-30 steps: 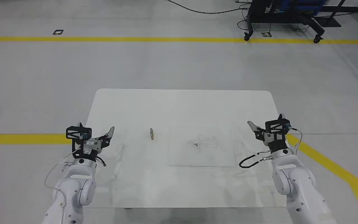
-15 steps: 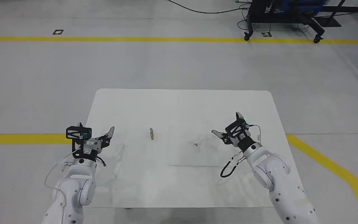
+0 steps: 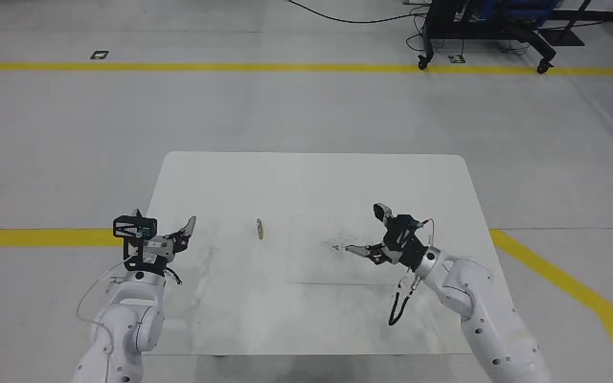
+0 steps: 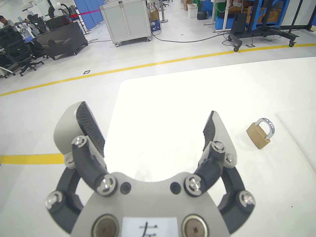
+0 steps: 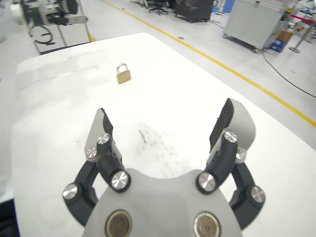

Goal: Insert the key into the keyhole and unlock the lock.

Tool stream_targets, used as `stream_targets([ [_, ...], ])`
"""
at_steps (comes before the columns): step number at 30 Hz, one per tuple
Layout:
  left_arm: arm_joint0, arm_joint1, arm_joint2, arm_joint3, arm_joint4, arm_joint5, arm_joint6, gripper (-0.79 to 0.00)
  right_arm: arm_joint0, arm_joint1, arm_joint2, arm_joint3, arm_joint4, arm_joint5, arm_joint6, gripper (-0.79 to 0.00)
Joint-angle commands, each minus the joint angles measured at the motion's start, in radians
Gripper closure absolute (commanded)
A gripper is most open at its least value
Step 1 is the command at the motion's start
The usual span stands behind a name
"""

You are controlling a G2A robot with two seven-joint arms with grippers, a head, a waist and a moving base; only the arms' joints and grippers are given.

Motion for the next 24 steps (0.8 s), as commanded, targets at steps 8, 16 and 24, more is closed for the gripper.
stream_targets([
  [8, 0.0, 0.0, 0.0, 0.0, 0.0, 0.0, 0.0, -0.785, 0.137, 0.013, -0.108, 0.102, -0.265, -0.209, 0.02, -0.785],
  [16, 0.0, 0.0, 0.0, 0.0, 0.0, 0.0, 0.0, -0.785, 0.264, 0.005, -0.198, 0.231, -0.308, -0.247, 0.024, -0.57],
  [24, 0.0, 0.0, 0.0, 0.0, 0.0, 0.0, 0.0, -0.785, 0.368, -0.006, -0.262, 0.341, -0.256, -0.256, 0.058, -0.52],
])
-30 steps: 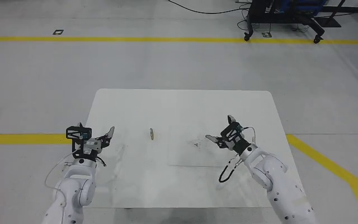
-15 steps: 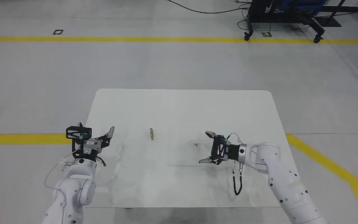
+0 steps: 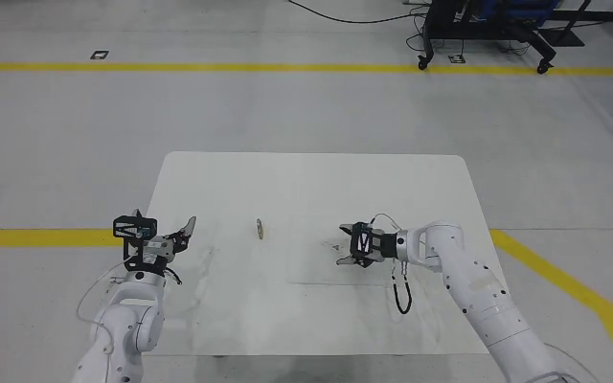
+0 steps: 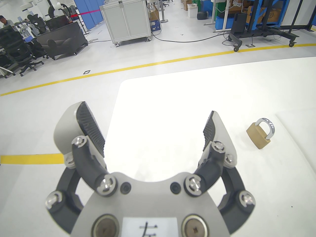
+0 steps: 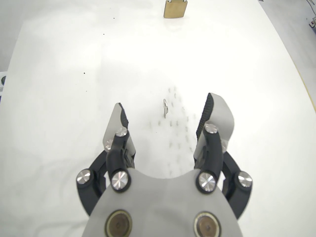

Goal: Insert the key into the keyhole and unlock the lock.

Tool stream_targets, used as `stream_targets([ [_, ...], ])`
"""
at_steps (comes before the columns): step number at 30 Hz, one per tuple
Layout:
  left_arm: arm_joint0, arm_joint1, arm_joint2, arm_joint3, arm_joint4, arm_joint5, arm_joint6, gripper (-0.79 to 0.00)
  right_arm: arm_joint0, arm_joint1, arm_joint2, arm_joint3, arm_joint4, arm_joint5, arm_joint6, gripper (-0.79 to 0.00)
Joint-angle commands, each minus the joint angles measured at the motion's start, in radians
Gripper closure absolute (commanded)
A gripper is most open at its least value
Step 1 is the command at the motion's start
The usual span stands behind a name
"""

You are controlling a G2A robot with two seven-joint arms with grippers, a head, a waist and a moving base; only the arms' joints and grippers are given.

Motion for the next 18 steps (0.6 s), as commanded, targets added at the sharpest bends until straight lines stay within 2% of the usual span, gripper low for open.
stream_targets([
  [1, 0.0, 0.0, 0.0, 0.0, 0.0, 0.0, 0.0, -0.785, 0.016, -0.002, -0.017, 0.018, 0.007, 0.0, 0.011, -0.502],
  [2, 0.0, 0.0, 0.0, 0.0, 0.0, 0.0, 0.0, -0.785, 0.024, -0.003, -0.027, 0.025, 0.012, 0.0, 0.015, -0.489],
  [5, 0.0, 0.0, 0.0, 0.0, 0.0, 0.0, 0.0, -0.785, 0.045, -0.004, -0.057, 0.043, 0.013, 0.0, 0.029, -0.385],
  [9, 0.0, 0.0, 0.0, 0.0, 0.0, 0.0, 0.0, -0.785, 0.066, -0.005, -0.086, 0.066, 0.021, 0.0, 0.035, -0.372],
  [10, 0.0, 0.0, 0.0, 0.0, 0.0, 0.0, 0.0, -0.785, 0.071, -0.005, -0.093, 0.074, 0.025, 0.0, 0.034, -0.348],
  [14, 0.0, 0.0, 0.0, 0.0, 0.0, 0.0, 0.0, -0.785, 0.09, -0.006, -0.124, 0.095, 0.031, 0.0, 0.031, -0.206],
  [15, 0.0, 0.0, 0.0, 0.0, 0.0, 0.0, 0.0, -0.785, 0.093, -0.007, -0.13, 0.097, 0.031, 0.0, 0.029, -0.154],
  [17, 0.0, 0.0, 0.0, 0.0, 0.0, 0.0, 0.0, -0.785, 0.099, -0.006, -0.139, 0.1, 0.028, 0.0, 0.023, 0.0],
  [18, 0.0, 0.0, 0.0, 0.0, 0.0, 0.0, 0.0, -0.785, 0.102, -0.005, -0.14, 0.101, 0.026, 0.0, 0.019, 0.0],
])
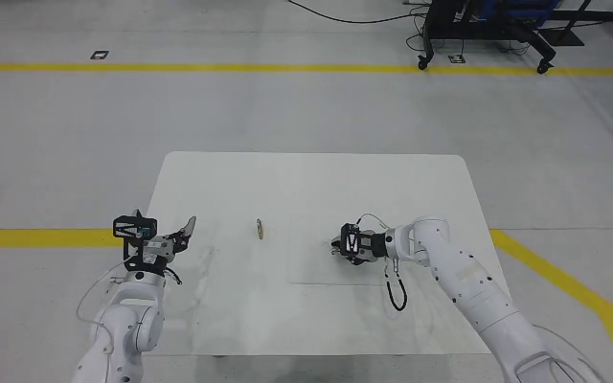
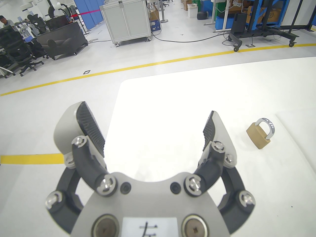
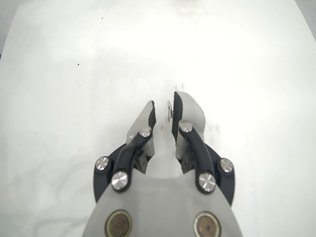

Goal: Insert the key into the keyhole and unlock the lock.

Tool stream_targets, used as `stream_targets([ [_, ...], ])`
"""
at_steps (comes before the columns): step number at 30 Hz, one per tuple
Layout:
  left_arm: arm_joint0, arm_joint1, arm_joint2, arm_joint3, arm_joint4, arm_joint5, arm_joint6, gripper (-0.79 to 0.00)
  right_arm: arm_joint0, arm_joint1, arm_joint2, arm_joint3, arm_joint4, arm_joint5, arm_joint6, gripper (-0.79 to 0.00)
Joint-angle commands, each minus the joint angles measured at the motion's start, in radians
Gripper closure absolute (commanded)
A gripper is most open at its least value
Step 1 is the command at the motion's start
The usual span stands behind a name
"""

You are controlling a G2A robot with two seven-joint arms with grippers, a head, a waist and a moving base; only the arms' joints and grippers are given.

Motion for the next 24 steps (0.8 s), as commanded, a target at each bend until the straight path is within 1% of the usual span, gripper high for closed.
stream_targets([
  [1, 0.0, 0.0, 0.0, 0.0, 0.0, 0.0, 0.0, -0.785, 0.003, 0.002, 0.0, 0.001, -0.003, 0.0, -0.009, 0.0],
  [5, 0.0, 0.0, 0.0, 0.0, 0.0, 0.0, 0.0, -0.785, -0.007, 0.01, 0.011, -0.016, -0.019, 0.012, -0.046, 0.0],
  [9, 0.0, 0.0, 0.0, 0.0, 0.0, 0.0, 0.0, -0.785, -0.052, 0.029, 0.045, -0.074, -0.057, 0.035, -0.12, 0.0],
  [13, 0.0, 0.0, 0.0, 0.0, 0.0, 0.0, 0.0, -0.785, -0.117, 0.052, 0.09, -0.139, -0.105, 0.059, -0.255, 0.0],
  [16, 0.0, 0.0, 0.0, 0.0, 0.0, 0.0, 0.0, -0.785, -0.168, 0.065, 0.119, -0.15, -0.106, 0.089, -0.39, 0.0],
  [17, 0.0, 0.0, 0.0, 0.0, 0.0, 0.0, 0.0, -0.785, -0.174, 0.066, 0.122, -0.148, -0.101, 0.091, -0.406, 0.0],
  [24, 0.0, 0.0, 0.0, 0.0, 0.0, 0.0, 0.0, -0.785, -0.174, 0.066, 0.122, -0.148, -0.101, 0.091, -0.406, 0.0],
])
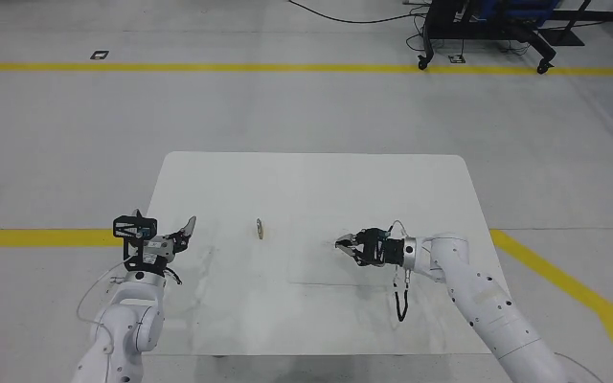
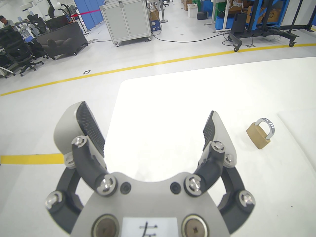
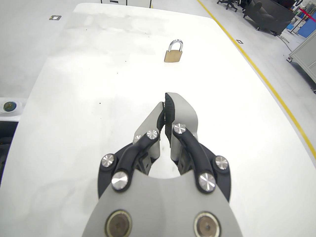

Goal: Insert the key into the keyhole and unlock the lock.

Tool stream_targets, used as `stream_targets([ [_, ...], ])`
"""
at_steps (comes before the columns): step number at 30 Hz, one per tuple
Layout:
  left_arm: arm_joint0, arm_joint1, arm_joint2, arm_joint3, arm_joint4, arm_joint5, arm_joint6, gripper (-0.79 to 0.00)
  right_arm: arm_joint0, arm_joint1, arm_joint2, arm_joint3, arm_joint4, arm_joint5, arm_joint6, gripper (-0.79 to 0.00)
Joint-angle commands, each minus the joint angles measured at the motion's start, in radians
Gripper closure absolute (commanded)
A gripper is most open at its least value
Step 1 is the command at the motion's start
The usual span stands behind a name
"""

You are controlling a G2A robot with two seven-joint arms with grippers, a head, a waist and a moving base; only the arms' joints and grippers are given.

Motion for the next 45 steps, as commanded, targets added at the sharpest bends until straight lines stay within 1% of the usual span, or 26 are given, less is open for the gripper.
stream_targets([
  [1, 0.0, 0.0, 0.0, 0.0, 0.0, 0.0, 0.0, -0.785, 0.0, 0.0, 0.0, 0.0, 0.0, 0.0, -0.001, 0.0],
  [3, 0.0, 0.0, 0.0, 0.0, 0.0, 0.0, 0.0, -0.785, -0.008, -0.001, -0.006, -0.002, 0.014, -0.002, -0.006, 0.0],
  [5, 0.0, 0.0, 0.0, 0.0, 0.0, 0.0, 0.0, -0.785, -0.012, -0.005, -0.019, -0.024, 0.054, -0.025, -0.031, 0.0],
  [7, 0.0, 0.0, 0.0, 0.0, 0.0, 0.0, 0.0, -0.785, -0.006, -0.007, -0.026, -0.052, 0.082, -0.026, -0.055, 0.0],
  [9, 0.0, 0.0, 0.0, 0.0, 0.0, 0.0, 0.0, -0.785, -0.005, -0.011, -0.029, -0.078, 0.131, -0.019, -0.102, 0.0],
  [14, 0.0, 0.0, 0.0, 0.0, 0.0, 0.0, 0.0, -0.785, -0.004, -0.017, -0.037, -0.115, 0.261, -0.074, -0.163, 0.0],
  [17, 0.0, 0.0, 0.0, 0.0, 0.0, 0.0, 0.0, -0.785, -0.013, -0.013, -0.037, -0.142, 0.272, -0.091, -0.165, 0.0],
  [24, -0.001, 0.0, 0.0, -0.002, -0.004, -0.002, 0.003, -0.785, -0.015, -0.013, -0.035, -0.143, 0.274, -0.091, -0.166, 0.0],
  [27, 0.008, -0.004, -0.011, -0.036, -0.107, -0.054, 0.051, -0.785, -0.015, -0.013, -0.035, -0.143, 0.274, -0.091, -0.166, 0.0],
  [28, 0.013, -0.006, -0.011, -0.051, -0.17, -0.087, 0.067, -0.785, -0.015, -0.013, -0.035, -0.143, 0.274, -0.091, -0.166, 0.0],
  [30, 0.017, -0.008, -0.012, -0.067, -0.323, -0.195, 0.067, -0.785, -0.015, -0.013, -0.035, -0.143, 0.274, -0.091, -0.166, 0.0],
  [32, 0.003, -0.007, -0.017, -0.061, -0.481, -0.308, 0.015, -0.785, -0.015, -0.013, -0.035, -0.143, 0.274, -0.091, -0.166, 0.0],
  [33, -0.01, -0.007, -0.016, -0.053, -0.596, -0.368, -0.032, -0.785, -0.015, -0.013, -0.035, -0.143, 0.274, -0.091, -0.166, 0.0],
  [35, -0.045, -0.004, -0.018, -0.031, -0.831, -0.459, -0.154, -0.785, -0.015, -0.013, -0.035, -0.143, 0.274, -0.091, -0.166, 0.0],
  [37, -0.091, 0.001, -0.006, -0.007, -1.076, -0.519, -0.314, -0.785, -0.015, -0.013, -0.035, -0.143, 0.274, -0.091, -0.166, 0.0],
  [38, -0.12, 0.005, -0.002, 0.008, -1.177, -0.527, -0.4, -0.785, -0.015, -0.013, -0.035, -0.143, 0.274, -0.091, -0.166, 0.0],
  [39, -0.153, 0.009, 0.002, 0.021, -1.239, -0.529, -0.479, -0.785, -0.015, -0.013, -0.035, -0.143, 0.274, -0.091, -0.166, 0.0],
  [41, -0.215, 0.013, 0.035, 0.048, -1.4, -0.517, -0.615, -0.785, -0.015, -0.013, -0.035, -0.143, 0.274, -0.091, -0.166, 0.0],
  [42, -0.236, 0.014, 0.044, 0.061, -1.453, -0.502, -0.658, -0.785, -0.015, -0.013, -0.035, -0.143, 0.274, -0.091, -0.166, 0.0],
  [44, -0.303, 0.015, 0.084, 0.093, -1.651, -0.437, -0.807, -0.785, -0.015, -0.013, -0.035, -0.143, 0.274, -0.091, -0.166, 0.0],
  [45, -0.334, 0.017, 0.094, 0.113, -1.714, -0.413, -0.87, -0.785, -0.015, -0.013, -0.035, -0.143, 0.274, -0.091, -0.166, 0.0],
])
